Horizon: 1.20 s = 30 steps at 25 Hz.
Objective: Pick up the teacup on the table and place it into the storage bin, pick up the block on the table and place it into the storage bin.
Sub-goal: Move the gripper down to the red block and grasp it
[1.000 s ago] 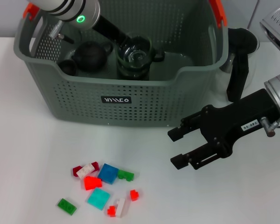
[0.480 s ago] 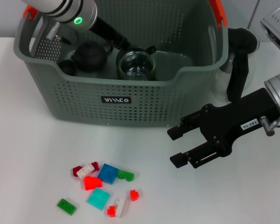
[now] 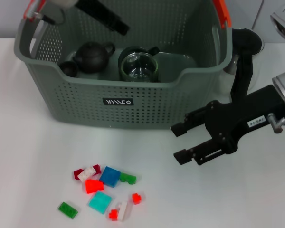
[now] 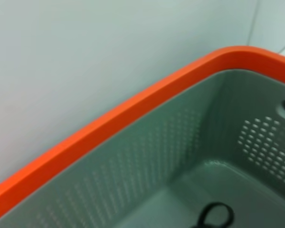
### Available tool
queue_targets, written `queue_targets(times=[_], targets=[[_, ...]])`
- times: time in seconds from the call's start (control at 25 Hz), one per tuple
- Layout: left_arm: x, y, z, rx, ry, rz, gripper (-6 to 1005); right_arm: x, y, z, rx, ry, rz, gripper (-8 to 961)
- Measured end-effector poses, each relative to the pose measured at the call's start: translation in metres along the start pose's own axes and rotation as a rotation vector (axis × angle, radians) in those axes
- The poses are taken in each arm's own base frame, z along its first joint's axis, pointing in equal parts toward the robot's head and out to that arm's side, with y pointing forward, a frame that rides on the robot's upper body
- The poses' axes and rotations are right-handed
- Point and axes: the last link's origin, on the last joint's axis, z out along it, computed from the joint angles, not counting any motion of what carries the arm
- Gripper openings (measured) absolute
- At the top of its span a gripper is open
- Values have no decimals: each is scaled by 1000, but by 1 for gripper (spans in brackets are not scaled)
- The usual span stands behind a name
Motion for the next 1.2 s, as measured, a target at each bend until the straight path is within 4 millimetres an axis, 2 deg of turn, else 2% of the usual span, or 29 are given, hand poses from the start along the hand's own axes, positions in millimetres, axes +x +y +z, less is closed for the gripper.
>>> queue_targets(times=[0.08,0.16,0.2,0.36,0.48,0.52,0.56,0.8,0.96,1.2], targets=[[-1,0,-5,-7,-3,-1,528,0,0,-2,1,-3,-3,764],[-6,3,-26,-52,-5,-8,568,0,0,-2,1,-4,-5,764],[-13,7,-45,-106,19,-15,568,-1,0,-3,0,-3,-5,764],[-29,15,-73,-211,82,-24,566,1,0,-3,1,-4,-3,764],[-50,20,-90,-292,133,-33,565,2,0,-3,2,-4,-1,764],[-50,20,-90,-292,133,-33,564,2,0,-3,2,-4,-1,764],[-63,24,-95,-338,148,-35,564,2,0,-3,2,-4,0,764],[-103,32,-100,-438,168,-23,561,4,1,-2,-2,6,2,764],[-129,35,-97,-497,188,-10,560,5,1,-1,-5,11,2,765],[-179,37,-84,-606,284,-26,558,8,2,0,-13,23,-16,765]])
